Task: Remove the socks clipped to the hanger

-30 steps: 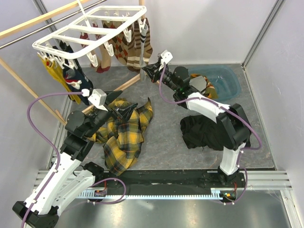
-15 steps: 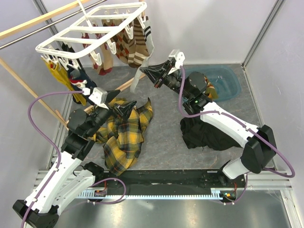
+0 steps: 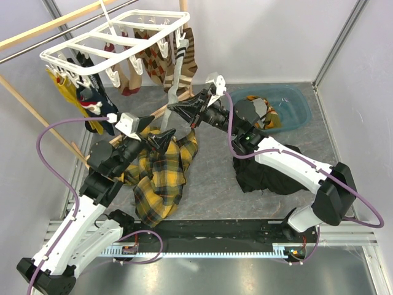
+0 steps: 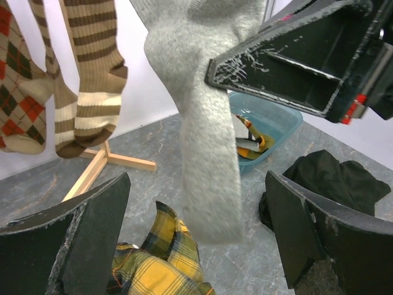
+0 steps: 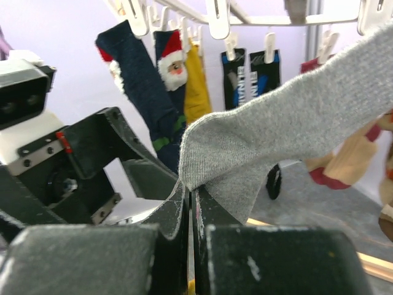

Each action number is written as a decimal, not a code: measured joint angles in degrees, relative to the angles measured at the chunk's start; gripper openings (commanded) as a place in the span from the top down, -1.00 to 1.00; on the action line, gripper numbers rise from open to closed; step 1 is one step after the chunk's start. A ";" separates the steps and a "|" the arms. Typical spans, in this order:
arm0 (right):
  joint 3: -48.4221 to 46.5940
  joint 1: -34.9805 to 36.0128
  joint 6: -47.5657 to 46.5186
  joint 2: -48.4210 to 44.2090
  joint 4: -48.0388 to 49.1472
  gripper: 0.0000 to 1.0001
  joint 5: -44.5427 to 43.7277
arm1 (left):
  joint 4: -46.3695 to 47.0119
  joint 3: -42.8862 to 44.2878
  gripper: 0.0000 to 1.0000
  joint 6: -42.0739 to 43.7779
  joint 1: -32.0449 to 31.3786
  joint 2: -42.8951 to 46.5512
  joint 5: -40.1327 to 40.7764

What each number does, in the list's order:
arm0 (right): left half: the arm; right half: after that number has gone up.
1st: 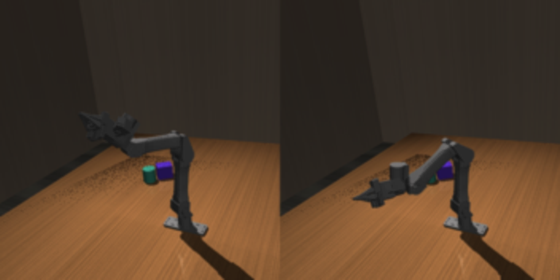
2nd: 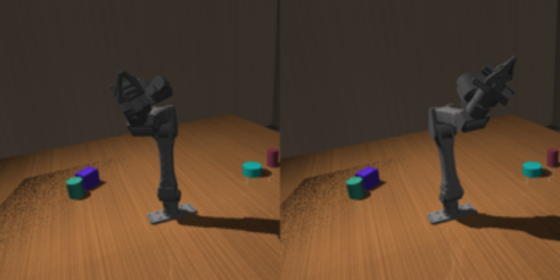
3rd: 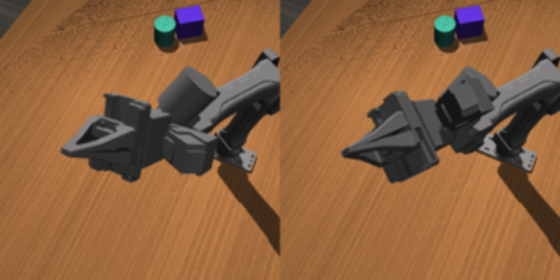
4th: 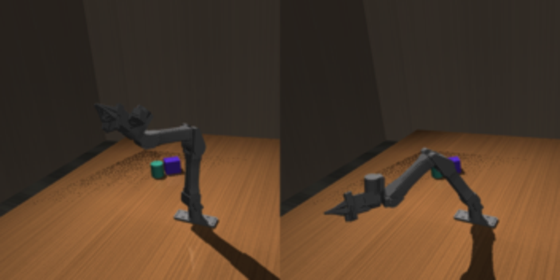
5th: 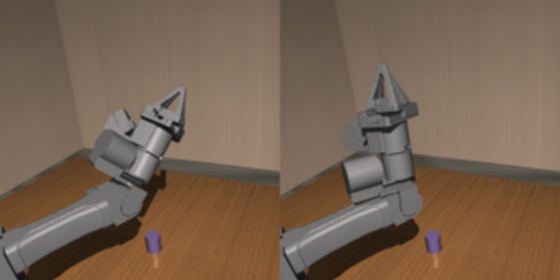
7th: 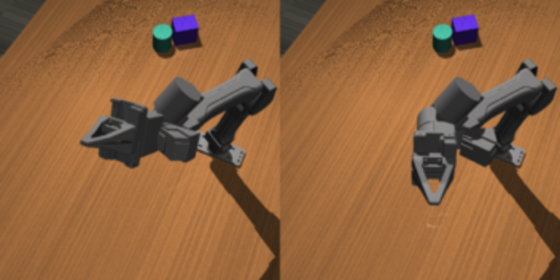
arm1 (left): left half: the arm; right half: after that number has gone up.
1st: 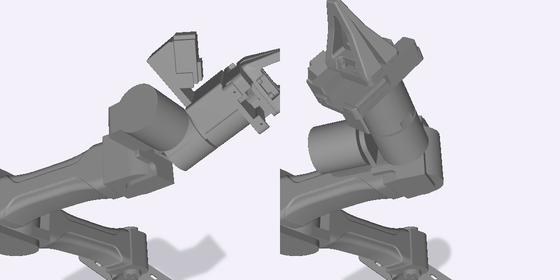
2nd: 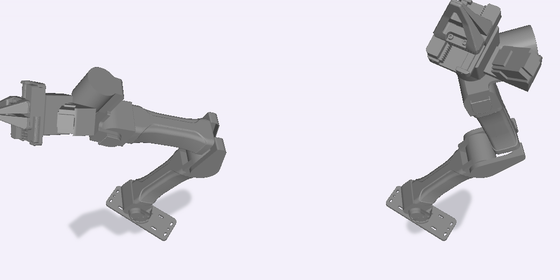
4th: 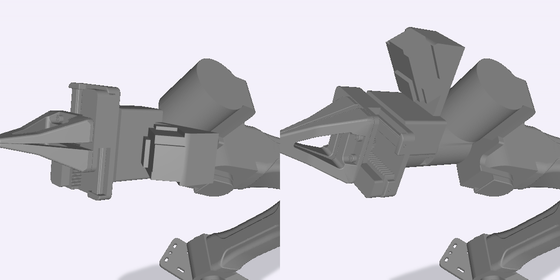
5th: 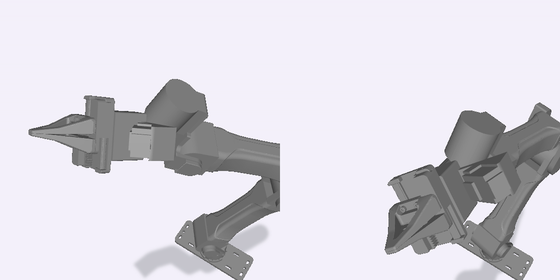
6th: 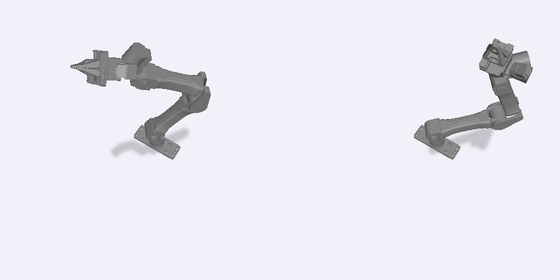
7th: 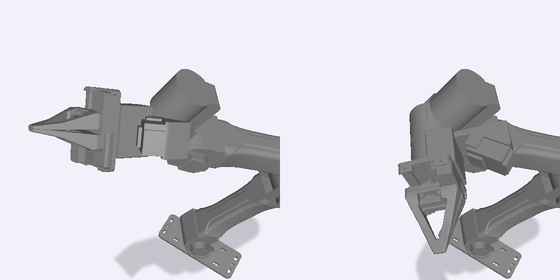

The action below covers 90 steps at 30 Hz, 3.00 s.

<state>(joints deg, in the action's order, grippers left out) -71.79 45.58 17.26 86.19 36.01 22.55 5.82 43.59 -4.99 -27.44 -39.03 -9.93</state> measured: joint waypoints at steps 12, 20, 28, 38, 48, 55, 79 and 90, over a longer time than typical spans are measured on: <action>-0.66 1.40 5.73 2.40 2.51 1.00 0.33 | 1.70 -0.11 0.23 1.62 0.00 -5.35 4.31; -1.77 2.25 5.81 2.40 -1.70 0.22 -3.56 | 2.91 -0.04 0.96 2.23 0.00 -7.58 2.32; -13.25 2.23 4.74 1.86 -23.78 -0.28 -22.38 | 2.91 -0.04 0.97 2.25 0.00 -3.87 2.27; -35.30 2.21 0.42 5.20 -37.42 -0.43 -38.51 | 2.84 -0.07 0.96 2.23 0.00 -1.68 0.42; -53.83 2.21 -2.49 18.51 -44.65 -0.41 -44.09 | 2.84 -0.07 0.96 2.21 0.00 -0.46 -1.18; -58.38 2.21 -3.50 23.47 -45.64 -0.35 -45.35 | 2.84 -0.07 0.96 2.19 0.00 -0.46 -2.10; -62.01 2.27 -9.57 27.36 -39.19 0.24 -48.98 | 2.82 -0.11 0.96 2.19 0.00 -0.42 -2.23; -62.18 2.25 -10.12 27.39 -38.25 1.00 -47.87 | 2.80 -0.17 0.96 2.19 0.00 -0.20 -2.21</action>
<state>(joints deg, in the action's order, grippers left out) -133.97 47.83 7.14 113.58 -2.24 -25.32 8.62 43.42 -2.81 -27.44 -39.22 -12.14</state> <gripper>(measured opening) 0.043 0.040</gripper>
